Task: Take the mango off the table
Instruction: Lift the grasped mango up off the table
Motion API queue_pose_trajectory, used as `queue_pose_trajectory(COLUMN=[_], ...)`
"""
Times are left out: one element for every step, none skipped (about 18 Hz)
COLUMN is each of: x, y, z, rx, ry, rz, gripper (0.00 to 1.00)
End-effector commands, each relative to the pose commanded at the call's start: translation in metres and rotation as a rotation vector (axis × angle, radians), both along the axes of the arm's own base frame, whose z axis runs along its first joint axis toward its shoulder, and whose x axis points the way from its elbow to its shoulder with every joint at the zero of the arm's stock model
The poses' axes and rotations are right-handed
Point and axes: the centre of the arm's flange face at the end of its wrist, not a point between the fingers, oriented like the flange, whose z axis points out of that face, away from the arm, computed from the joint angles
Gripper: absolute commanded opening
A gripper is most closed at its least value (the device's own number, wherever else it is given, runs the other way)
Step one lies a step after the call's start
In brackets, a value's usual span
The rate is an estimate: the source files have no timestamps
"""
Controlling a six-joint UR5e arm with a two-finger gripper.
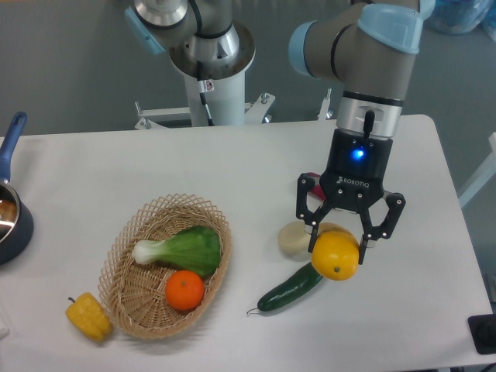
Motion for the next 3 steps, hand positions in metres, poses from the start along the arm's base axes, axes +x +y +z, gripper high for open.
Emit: queue_pose_trajectory(x=[0.0001, 0.0005, 0.0000], y=[0.0001, -0.0001, 0.0000], z=[0.0001, 0.0010, 0.0000], rx=[0.001, 0.002, 0.000], ry=[0.001, 0.002, 0.001], rz=[-0.002, -0.002, -0.001], gripper=[0.36, 0.36, 0.36])
